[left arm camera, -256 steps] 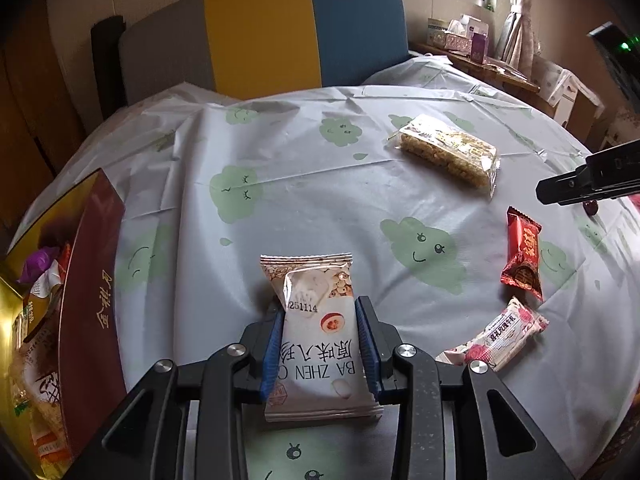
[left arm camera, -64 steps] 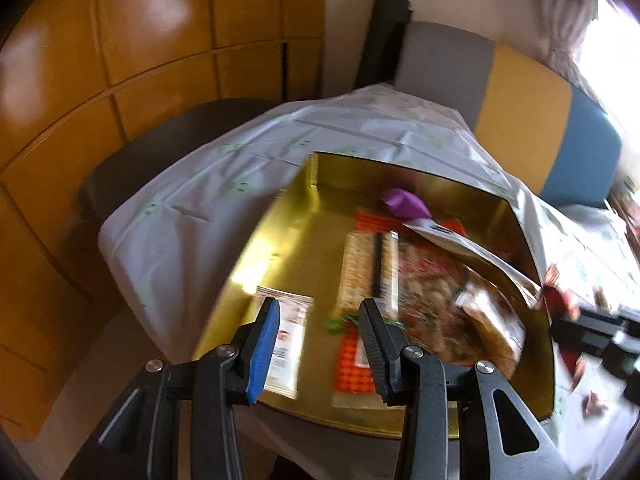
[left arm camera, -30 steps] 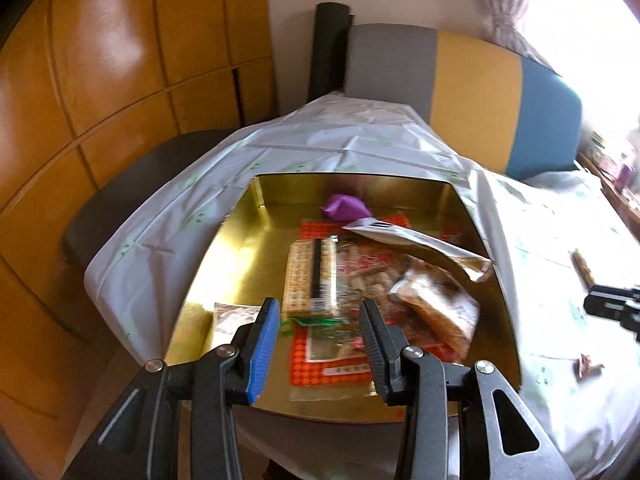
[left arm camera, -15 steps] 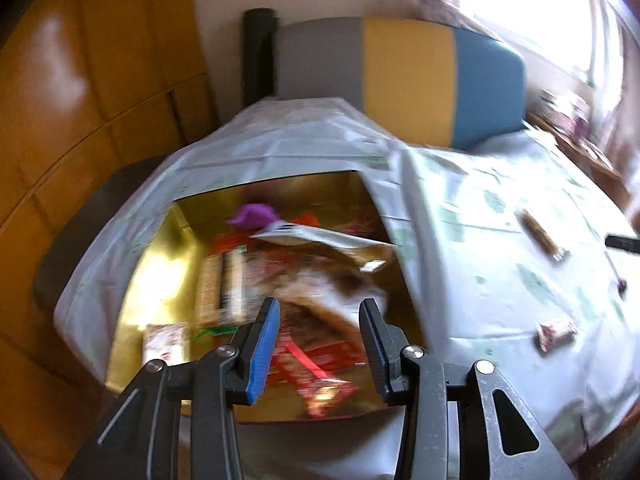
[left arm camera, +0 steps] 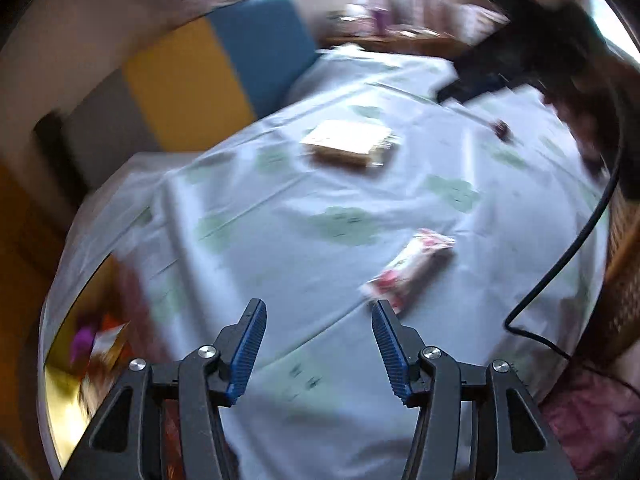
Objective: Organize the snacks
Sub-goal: 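Move the left gripper to the pink-and-white milk bar and grasp it, then grasp the large rice-cracker packet with the right gripper while the left gripper holds the milk bar, then carry the milk bar into the gold tray and open the left gripper, then lift the rice-cracker packet with the right gripper toward the gold tray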
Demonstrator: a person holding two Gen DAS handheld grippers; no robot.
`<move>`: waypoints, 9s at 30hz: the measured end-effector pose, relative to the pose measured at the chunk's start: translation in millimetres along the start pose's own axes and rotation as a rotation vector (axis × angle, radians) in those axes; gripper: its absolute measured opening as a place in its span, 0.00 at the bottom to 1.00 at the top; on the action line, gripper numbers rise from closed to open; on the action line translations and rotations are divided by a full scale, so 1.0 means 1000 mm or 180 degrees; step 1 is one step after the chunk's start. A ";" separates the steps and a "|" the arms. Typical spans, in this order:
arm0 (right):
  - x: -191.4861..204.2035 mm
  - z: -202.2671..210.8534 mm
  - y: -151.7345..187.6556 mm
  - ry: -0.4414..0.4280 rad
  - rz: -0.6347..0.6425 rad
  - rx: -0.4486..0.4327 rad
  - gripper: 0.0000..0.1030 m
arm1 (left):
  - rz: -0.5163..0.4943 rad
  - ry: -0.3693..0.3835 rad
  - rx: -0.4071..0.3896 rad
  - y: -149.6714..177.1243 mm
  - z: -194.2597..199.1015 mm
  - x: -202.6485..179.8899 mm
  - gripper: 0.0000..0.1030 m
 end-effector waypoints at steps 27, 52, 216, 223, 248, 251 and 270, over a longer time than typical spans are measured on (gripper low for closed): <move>-0.012 -0.001 -0.003 0.0000 -0.0177 0.0000 0.33 | 0.0868 0.0145 0.0315 0.002 -0.064 -0.002 0.22; 0.087 -0.068 -0.008 -0.0158 0.1126 0.0580 0.68 | 0.1282 0.0223 -0.0203 0.032 -0.049 0.016 0.25; 0.090 -0.050 0.100 0.0220 0.1908 0.0820 0.73 | 0.2915 -0.1391 0.0232 0.180 0.079 0.216 0.25; 0.093 -0.048 0.103 0.0262 0.1953 0.0776 0.73 | 0.2838 -0.1378 0.0219 0.170 0.082 0.206 0.25; 0.084 -0.053 0.095 0.0247 0.1729 0.0882 0.72 | 0.2735 -0.1376 0.0144 0.166 0.092 0.194 0.25; 0.083 -0.055 0.092 0.0262 0.1678 0.0934 0.72 | 0.2767 -0.1370 0.0139 0.169 0.093 0.196 0.25; 0.158 -0.033 0.056 -0.0271 0.1569 0.0675 0.72 | 0.3229 -0.1801 0.0001 0.204 0.140 0.250 0.25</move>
Point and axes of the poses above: each gripper's, at about its wrist camera, not at the fingertips, and z roughly against the way its jaws point, x to its left, y to its underside, the point moved 7 cm from there along -z, roughly the way its jaws point, and after that the axes turned 5 degrees about -x, right-handed, at the moved point
